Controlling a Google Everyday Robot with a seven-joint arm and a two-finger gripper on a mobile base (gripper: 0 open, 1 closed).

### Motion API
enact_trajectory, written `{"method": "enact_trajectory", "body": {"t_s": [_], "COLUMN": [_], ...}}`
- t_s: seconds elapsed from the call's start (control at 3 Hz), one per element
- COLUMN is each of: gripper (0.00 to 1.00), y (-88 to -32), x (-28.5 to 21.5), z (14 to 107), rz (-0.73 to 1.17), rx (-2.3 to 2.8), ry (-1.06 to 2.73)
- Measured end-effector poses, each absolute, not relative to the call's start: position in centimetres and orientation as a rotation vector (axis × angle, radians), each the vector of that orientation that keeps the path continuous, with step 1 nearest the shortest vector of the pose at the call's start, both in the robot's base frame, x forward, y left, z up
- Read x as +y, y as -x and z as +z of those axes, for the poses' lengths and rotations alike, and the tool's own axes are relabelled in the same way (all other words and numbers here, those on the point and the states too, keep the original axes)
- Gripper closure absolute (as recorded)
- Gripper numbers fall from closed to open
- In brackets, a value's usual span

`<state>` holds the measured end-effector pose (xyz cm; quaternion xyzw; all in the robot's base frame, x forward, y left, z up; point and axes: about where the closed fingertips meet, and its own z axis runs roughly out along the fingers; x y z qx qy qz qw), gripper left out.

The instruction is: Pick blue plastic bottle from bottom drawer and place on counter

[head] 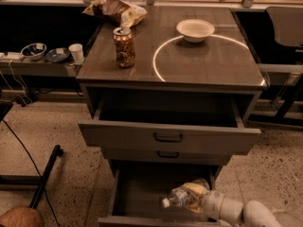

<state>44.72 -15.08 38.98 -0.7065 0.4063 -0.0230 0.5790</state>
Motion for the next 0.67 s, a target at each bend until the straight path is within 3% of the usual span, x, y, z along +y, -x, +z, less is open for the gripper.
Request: {"method": "enact_trajectory", "body": {"t_s": [0.67], "gripper": [1.00], "y": [-40.0], "x": [-14.2], "z": [54.1], "rz": [-0.500], "rx": [0.590], "ry": [1.692]}}
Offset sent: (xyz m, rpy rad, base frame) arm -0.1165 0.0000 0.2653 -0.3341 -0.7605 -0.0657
